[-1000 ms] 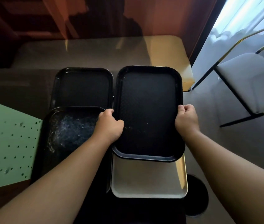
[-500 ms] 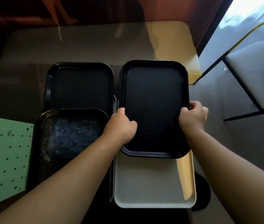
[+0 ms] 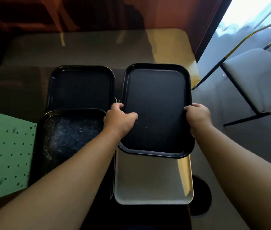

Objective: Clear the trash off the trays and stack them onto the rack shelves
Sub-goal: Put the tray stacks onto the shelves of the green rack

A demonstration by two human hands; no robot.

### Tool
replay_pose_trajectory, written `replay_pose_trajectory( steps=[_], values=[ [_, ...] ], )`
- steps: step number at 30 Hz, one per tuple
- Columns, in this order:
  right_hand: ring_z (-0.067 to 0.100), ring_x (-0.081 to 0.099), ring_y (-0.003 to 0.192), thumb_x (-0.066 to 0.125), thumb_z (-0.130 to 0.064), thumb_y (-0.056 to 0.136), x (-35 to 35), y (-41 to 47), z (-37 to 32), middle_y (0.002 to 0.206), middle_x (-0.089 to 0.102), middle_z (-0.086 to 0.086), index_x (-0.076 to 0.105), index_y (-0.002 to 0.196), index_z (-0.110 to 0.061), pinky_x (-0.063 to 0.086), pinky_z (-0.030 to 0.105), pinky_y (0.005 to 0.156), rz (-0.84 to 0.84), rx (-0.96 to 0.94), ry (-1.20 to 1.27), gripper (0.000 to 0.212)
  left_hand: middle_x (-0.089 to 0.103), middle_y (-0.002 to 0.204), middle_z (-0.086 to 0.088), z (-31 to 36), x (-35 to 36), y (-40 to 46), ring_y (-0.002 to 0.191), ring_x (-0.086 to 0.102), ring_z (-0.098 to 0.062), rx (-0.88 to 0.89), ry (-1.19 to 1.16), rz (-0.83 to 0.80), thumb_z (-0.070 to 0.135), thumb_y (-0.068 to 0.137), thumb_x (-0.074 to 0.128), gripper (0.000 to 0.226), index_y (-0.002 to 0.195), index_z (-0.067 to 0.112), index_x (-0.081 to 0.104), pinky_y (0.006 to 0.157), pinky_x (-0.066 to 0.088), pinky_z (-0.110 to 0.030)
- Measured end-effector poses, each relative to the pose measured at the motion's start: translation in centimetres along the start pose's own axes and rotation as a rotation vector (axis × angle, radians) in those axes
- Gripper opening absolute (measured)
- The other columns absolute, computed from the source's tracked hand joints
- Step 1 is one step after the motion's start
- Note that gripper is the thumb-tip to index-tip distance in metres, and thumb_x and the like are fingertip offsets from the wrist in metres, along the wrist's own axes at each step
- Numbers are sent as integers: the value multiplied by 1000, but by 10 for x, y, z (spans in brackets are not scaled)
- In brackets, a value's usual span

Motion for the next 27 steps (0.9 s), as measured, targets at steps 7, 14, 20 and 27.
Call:
replay_pose_trajectory(
  steps=[7,14,20,27],
  values=[
    [33,72,107,53,-18,105,-13,-71,-11,120,72,13,60,124,-22,60,55,93,-282,9,272,21,78,88,-9,-25,-46,-35,83,75,-28,-3,-452,60,12,83,70,10,92,15,73,72,62,-38],
    [29,72,92,57,-31,105,28,-163,7,102,73,11,62,95,-16,56,38,68,-465,80,134,19,74,106,-15,-112,-96,-81,92,71,-30,-113,-403,174,25,92,65,30,116,7,67,78,60,-43],
    [31,73,94,55,-36,106,61,-207,32,108,74,13,62,121,-10,60,41,73,-497,57,18,31,69,115,-8,-183,-129,-107,103,67,-27,-213,-462,45,52,103,47,40,116,19,66,92,55,-43],
    [34,72,100,56,-35,106,73,-219,24,113,73,15,63,120,-9,59,47,83,-428,32,74,30,52,142,-14,-246,-159,-102,125,56,-35,-124,400,343,21,101,53,42,142,10,48,104,49,-47]
  ],
)
Point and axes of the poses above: each hand's wrist, its own y-axis towards the middle knuckle, its own x-axis out of the palm, z = x × y, the point moved 4 cm from there along y, towards the middle knuckle
